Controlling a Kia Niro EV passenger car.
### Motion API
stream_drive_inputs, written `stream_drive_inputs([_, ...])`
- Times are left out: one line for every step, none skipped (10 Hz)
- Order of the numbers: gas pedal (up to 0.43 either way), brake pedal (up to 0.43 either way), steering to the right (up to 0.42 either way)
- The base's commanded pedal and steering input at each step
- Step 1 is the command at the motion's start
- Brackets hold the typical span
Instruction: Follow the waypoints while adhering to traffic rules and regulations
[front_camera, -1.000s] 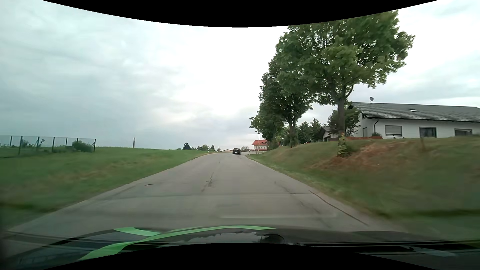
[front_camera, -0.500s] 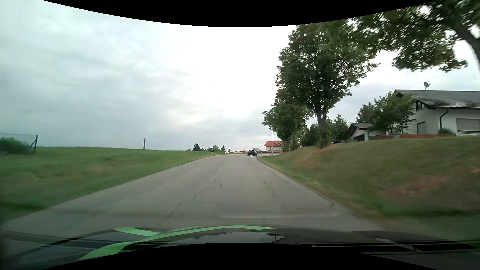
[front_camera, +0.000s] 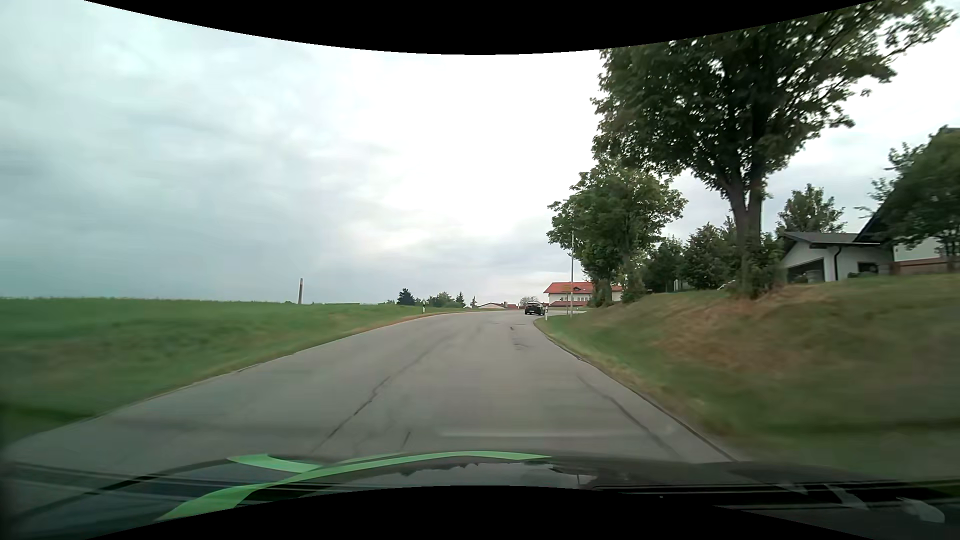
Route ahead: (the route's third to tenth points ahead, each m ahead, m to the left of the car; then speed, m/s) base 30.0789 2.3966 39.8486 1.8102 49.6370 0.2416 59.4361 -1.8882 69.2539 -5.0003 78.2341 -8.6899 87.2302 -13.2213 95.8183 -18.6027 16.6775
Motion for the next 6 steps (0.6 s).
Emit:
stream_drive_inputs([0.248, 0.0, -0.006])
stream_drive_inputs([0.248, 0.0, -0.004])
stream_drive_inputs([0.26, 0.0, -0.004])
stream_drive_inputs([0.26, 0.0, -0.001])
stream_drive_inputs([0.268, 0.0, 0.002])
stream_drive_inputs([0.268, 0.0, 0.004])
